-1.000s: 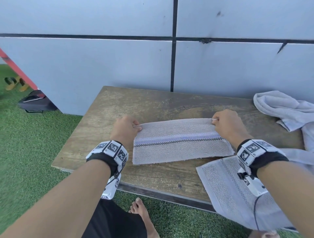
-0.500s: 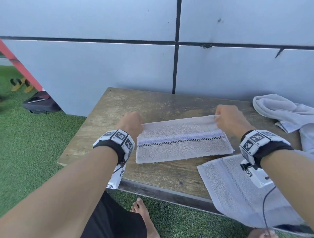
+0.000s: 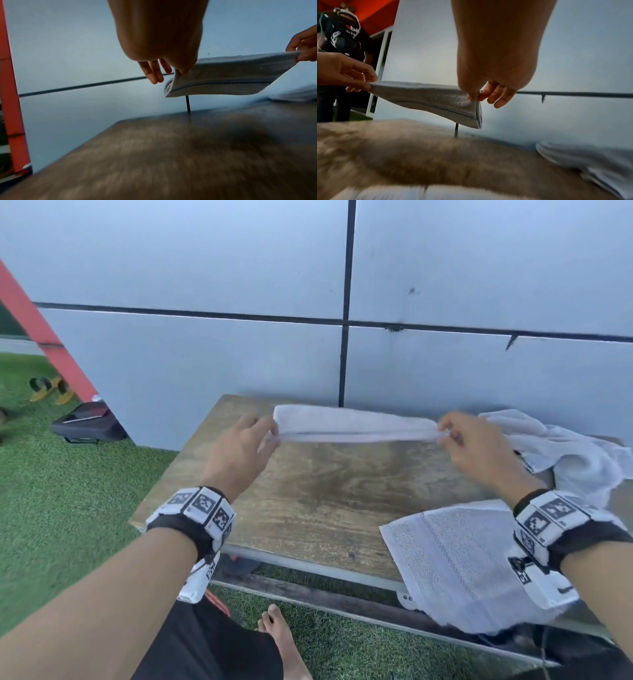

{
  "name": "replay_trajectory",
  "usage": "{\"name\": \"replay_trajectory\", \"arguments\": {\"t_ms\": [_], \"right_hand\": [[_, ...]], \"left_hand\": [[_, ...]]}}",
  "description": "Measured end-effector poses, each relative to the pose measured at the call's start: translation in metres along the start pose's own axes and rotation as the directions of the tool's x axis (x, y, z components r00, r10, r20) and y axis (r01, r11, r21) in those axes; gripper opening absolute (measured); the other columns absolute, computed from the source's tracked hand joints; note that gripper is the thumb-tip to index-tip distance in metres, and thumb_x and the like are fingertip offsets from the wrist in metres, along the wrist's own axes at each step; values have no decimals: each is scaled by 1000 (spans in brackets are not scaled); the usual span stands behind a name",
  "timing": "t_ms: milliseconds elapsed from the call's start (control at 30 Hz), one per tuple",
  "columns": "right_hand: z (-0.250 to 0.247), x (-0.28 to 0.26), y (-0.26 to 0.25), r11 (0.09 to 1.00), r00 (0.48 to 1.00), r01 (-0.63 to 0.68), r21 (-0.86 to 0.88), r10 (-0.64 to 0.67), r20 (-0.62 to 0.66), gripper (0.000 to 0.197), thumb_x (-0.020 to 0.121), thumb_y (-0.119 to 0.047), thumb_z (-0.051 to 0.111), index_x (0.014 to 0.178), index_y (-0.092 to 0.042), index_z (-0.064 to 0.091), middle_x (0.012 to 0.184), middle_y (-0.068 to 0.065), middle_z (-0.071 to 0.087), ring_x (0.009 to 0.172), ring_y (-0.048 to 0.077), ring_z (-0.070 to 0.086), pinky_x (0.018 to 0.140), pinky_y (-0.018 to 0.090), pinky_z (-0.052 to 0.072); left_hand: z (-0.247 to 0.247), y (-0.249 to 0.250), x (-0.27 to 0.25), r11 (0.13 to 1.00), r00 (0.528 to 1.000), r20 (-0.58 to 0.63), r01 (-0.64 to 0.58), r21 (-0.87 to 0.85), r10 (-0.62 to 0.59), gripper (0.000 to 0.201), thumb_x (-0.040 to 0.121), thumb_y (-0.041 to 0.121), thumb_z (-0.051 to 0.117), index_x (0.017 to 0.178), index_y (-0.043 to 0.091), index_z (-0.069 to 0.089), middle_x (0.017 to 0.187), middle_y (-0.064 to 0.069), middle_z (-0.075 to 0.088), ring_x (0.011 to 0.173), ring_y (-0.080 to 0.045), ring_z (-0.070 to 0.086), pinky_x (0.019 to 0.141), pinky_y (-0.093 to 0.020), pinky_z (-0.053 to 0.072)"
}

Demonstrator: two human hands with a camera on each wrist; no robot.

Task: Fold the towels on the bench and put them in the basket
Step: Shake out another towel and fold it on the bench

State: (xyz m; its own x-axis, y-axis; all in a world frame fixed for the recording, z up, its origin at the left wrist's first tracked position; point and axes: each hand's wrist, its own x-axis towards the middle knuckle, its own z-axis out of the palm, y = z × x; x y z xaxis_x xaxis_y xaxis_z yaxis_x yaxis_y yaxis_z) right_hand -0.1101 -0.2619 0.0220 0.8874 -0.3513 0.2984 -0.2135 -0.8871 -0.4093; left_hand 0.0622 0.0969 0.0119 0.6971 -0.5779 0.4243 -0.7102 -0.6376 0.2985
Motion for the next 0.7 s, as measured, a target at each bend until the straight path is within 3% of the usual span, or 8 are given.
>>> {"name": "replay_trajectory", "arguments": {"t_ms": [67, 100, 167, 233, 300, 467, 600, 700], "right_hand": [[19, -29, 11, 994, 965, -81, -77, 98, 244, 27, 84, -9, 68, 89, -32, 55, 81, 0, 66, 76, 25, 61, 72, 39, 52], [29, -41, 14, 985, 928, -115, -132, 154, 340, 28, 83, -11, 67, 90, -34, 53, 86, 0, 67, 80, 25, 62, 75, 39, 54], [43, -60, 17, 973, 909, -187, -137, 225, 352, 19, 84, -13, 62, 96, -27, 55, 89, 1, 65, 85, 27, 62, 79, 40, 53], [53, -68, 15, 957, 924, -276, -88, 289, 251, 8, 89, -16, 57, 98, -17, 56, 86, 1, 60, 83, 28, 58, 79, 39, 51], [61, -69, 9, 939, 914, -323, -122, 342, 216, 15, 95, -23, 52, 89, -10, 56, 81, 3, 59, 80, 27, 57, 75, 40, 51], [69, -65, 3, 914, 894, -388, -120, 405, 191, 28, 96, -28, 52, 75, -11, 56, 72, 7, 61, 73, 27, 58, 69, 40, 53], [61, -62, -2, 903, 897, -425, -65, 430, 101, 18, 93, -25, 55, 77, -17, 60, 78, 2, 63, 80, 27, 59, 71, 37, 52], [51, -59, -2, 902, 900, -426, -72, 431, 63, 15, 90, -28, 56, 77, -21, 59, 78, -2, 63, 79, 24, 59, 66, 33, 46]], "left_hand": [[20, 0, -32, 995, 973, 212, 91, 27, -95, 17, 92, 28, 63, 108, 24, 60, 102, 2, 50, 79, -27, 58, 64, -37, 48], [29, 1, -47, 987, 933, 321, 154, 46, -161, 22, 91, 30, 63, 112, 27, 58, 103, 3, 48, 83, -25, 58, 68, -38, 49], [45, 3, -66, 966, 877, 407, 248, 70, -254, 31, 89, 37, 60, 118, 29, 51, 110, 3, 50, 97, -24, 57, 78, -41, 52], [54, 8, -71, 940, 868, 365, 334, 72, -337, 35, 92, 42, 57, 121, 24, 51, 115, 1, 53, 108, -24, 52, 88, -44, 51], [60, 13, -66, 895, 844, 309, 440, 66, -438, 33, 95, 44, 55, 115, 18, 53, 112, 0, 55, 108, -23, 51, 86, -40, 48], [65, 24, -53, 832, 798, 266, 555, 26, -540, 28, 96, 39, 59, 90, 12, 63, 83, -1, 67, 75, -20, 65, 71, -37, 56], [65, 21, -47, 810, 795, 236, 584, -48, -559, 40, 94, 31, 64, 60, 13, 50, 54, 0, 52, 49, -18, 49, 53, -29, 44], [60, 20, -44, 802, 803, 195, 588, -107, -563, 46, 92, 31, 64, 55, 18, 40, 49, 1, 43, 45, -20, 41, 52, -28, 39]]}}
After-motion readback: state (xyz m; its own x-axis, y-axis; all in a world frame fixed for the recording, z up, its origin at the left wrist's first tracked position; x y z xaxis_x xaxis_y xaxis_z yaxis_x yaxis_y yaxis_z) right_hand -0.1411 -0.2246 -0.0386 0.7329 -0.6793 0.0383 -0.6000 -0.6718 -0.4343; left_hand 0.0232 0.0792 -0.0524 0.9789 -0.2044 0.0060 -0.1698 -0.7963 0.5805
